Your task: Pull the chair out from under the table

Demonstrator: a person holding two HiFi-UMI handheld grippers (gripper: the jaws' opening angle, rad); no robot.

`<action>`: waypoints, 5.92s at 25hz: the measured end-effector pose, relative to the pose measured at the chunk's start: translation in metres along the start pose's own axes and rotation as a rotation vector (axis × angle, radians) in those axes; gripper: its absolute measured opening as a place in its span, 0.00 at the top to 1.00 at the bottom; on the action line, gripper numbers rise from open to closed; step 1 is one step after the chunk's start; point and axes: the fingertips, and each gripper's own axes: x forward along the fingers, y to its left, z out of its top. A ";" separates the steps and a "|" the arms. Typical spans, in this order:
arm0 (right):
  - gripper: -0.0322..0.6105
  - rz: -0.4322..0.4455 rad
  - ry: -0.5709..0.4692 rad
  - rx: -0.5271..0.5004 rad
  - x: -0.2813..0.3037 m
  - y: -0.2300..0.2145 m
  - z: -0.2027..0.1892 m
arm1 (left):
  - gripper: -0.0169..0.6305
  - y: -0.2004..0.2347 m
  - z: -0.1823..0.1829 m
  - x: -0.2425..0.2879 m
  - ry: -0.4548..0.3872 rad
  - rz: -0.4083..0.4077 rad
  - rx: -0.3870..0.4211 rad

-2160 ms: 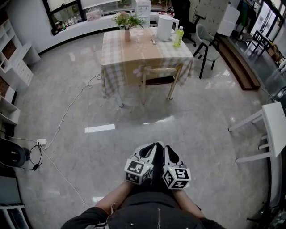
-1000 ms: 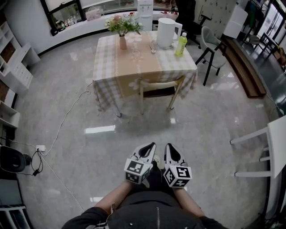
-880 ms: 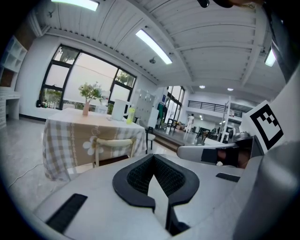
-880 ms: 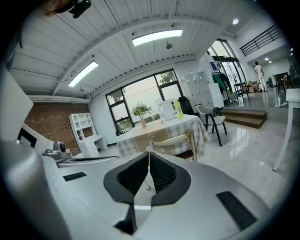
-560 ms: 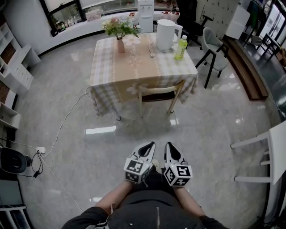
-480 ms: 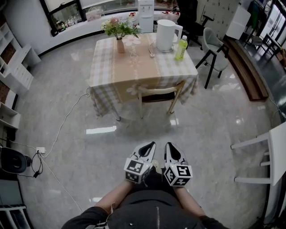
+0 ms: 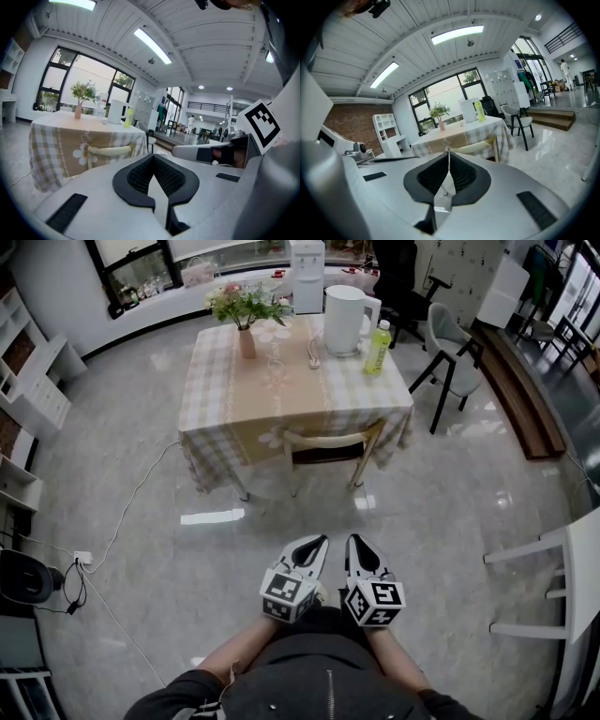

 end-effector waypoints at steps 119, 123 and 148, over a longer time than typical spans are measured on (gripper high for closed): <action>0.65 0.848 0.832 -1.300 0.365 -0.155 -0.038 | 0.63 0.225 -0.049 0.313 0.798 -0.493 0.766; 0.65 0.878 0.874 -1.365 0.369 -0.160 -0.053 | 0.63 0.228 -0.060 0.322 0.837 -0.513 0.774; 0.74 0.948 0.916 -1.522 0.389 -0.183 -0.091 | 0.73 0.239 -0.093 0.343 0.905 -0.516 0.842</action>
